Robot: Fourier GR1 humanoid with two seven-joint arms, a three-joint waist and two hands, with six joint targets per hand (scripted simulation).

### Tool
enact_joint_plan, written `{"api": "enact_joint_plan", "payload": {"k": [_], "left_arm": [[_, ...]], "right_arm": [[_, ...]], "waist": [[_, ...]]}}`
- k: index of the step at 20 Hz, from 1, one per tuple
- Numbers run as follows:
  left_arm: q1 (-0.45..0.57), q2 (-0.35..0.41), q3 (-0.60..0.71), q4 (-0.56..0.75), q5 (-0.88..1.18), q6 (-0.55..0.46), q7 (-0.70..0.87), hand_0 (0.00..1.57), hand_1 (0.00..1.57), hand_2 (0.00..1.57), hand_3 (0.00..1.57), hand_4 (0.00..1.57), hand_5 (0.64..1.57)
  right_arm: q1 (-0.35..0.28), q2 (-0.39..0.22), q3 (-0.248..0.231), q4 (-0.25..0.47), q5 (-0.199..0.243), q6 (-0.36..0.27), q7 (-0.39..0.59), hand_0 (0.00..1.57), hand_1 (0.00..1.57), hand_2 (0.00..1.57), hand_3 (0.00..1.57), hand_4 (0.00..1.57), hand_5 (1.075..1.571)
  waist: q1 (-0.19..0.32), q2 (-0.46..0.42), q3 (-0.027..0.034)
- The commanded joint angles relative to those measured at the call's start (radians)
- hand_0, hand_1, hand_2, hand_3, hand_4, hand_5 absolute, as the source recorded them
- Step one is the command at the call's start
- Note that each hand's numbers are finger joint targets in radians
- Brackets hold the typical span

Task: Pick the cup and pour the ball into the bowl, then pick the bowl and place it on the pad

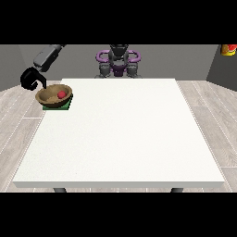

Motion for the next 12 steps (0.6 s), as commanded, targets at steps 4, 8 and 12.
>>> {"api": "enact_joint_plan", "payload": {"k": [4,8,12], "left_arm": [[0.03,0.046,0.016,0.049,0.022,-0.062,-0.031,0.0,0.0,0.0,0.0,1.19,1.562],[0.036,0.049,0.024,0.082,-0.006,-0.048,-0.116,0.0,0.0,0.0,0.0,1.19,1.564],[0.033,0.035,0.0,0.011,0.007,-0.034,-0.075,0.0,0.0,0.0,0.0,1.19,1.566]], "right_arm": [[-0.014,0.012,-0.024,0.011,-0.017,-0.046,-0.03,1.46,1.46,1.39,0.8,0.0,1.539],[-0.048,0.058,-0.024,-0.006,-0.032,-0.067,-0.041,1.45,1.45,1.38,0.75,0.0,1.54],[-0.057,0.005,-0.033,0.03,-0.012,-0.081,-0.1,1.26,1.26,1.35,0.91,0.11,1.529]], "waist": [[0.01,0.006,-0.0001],[0.013,0.047,-0.0002],[0.033,0.058,0.0008]]}}
